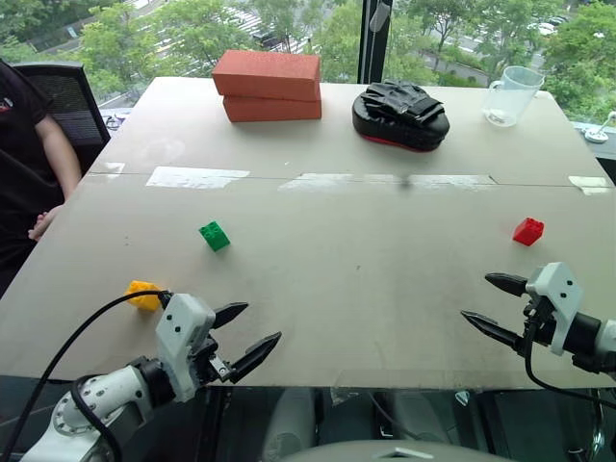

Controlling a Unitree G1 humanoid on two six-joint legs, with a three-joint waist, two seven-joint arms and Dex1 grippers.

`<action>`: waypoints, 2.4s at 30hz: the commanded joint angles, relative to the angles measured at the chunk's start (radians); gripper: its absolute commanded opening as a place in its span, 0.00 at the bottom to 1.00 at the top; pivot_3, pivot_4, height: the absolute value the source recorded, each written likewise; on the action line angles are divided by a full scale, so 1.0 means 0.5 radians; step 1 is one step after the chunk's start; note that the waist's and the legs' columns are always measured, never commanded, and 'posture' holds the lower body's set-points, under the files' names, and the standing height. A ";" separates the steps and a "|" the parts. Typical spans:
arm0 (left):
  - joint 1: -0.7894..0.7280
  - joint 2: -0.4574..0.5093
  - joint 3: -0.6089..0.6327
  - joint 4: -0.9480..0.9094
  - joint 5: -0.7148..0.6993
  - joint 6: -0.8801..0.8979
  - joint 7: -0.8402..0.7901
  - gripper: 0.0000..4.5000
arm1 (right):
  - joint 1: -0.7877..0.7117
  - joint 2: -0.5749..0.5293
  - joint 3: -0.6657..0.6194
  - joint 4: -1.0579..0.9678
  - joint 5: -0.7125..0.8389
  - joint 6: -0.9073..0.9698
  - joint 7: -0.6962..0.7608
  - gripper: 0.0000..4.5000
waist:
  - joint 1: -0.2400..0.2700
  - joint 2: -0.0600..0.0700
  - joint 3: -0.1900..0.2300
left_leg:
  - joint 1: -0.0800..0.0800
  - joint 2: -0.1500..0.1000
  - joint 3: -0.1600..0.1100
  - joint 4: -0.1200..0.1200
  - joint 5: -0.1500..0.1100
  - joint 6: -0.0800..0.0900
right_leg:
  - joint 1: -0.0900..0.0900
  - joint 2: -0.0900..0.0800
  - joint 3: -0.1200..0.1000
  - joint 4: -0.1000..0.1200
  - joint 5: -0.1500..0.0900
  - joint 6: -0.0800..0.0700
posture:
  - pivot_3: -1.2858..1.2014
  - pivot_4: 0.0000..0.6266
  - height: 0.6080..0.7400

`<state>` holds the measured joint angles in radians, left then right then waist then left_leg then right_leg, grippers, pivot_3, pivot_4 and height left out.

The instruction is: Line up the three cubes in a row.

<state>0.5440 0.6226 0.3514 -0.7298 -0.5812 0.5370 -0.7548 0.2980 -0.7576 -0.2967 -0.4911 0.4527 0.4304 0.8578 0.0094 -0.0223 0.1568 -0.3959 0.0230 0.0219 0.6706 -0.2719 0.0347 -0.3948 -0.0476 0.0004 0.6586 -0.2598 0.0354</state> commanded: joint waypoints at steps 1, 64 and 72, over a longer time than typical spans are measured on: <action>-0.216 -0.056 0.001 -0.055 -0.142 0.044 0.136 1.00 | -0.098 0.113 -0.018 -0.052 -0.038 -0.031 -0.194 0.96 | 0.005 0.000 0.000 | 0.000 0.000 0.000 0.000 0.000 0.000 | 0.000 0.000 0.000 0.000 0.000 0.000 | 0.52 0.24 0.98; -0.838 0.502 -0.065 -0.111 -0.460 0.199 -0.269 1.00 | -2.681 0.445 1.487 2.359 -0.940 -0.675 1.040 0.30 | -0.048 0.014 0.017 | -0.011 -0.001 0.005 -0.006 0.009 -0.009 | -0.020 0.002 0.013 0.006 0.006 0.006 | 0.52 0.24 0.98; -0.841 0.512 -0.061 -0.097 -0.452 0.187 -0.272 1.00 | -2.729 0.496 1.440 2.494 -1.030 -0.804 1.077 0.30 | -0.049 0.015 0.018 | -0.010 -0.002 0.005 -0.005 0.010 -0.010 | -0.020 0.002 0.012 0.006 0.006 0.006 | 0.52 0.24 0.98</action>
<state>0.1234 0.8696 0.2998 -0.7438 -0.7892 0.6443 -0.8898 -1.0405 -0.5089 0.4524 0.7605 -0.0600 0.0485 1.3857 -0.0149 -0.0147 0.1659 -0.4012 0.0222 0.0245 0.6678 -0.2670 0.0299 -0.4048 -0.0464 0.0063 0.6618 -0.2569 0.0385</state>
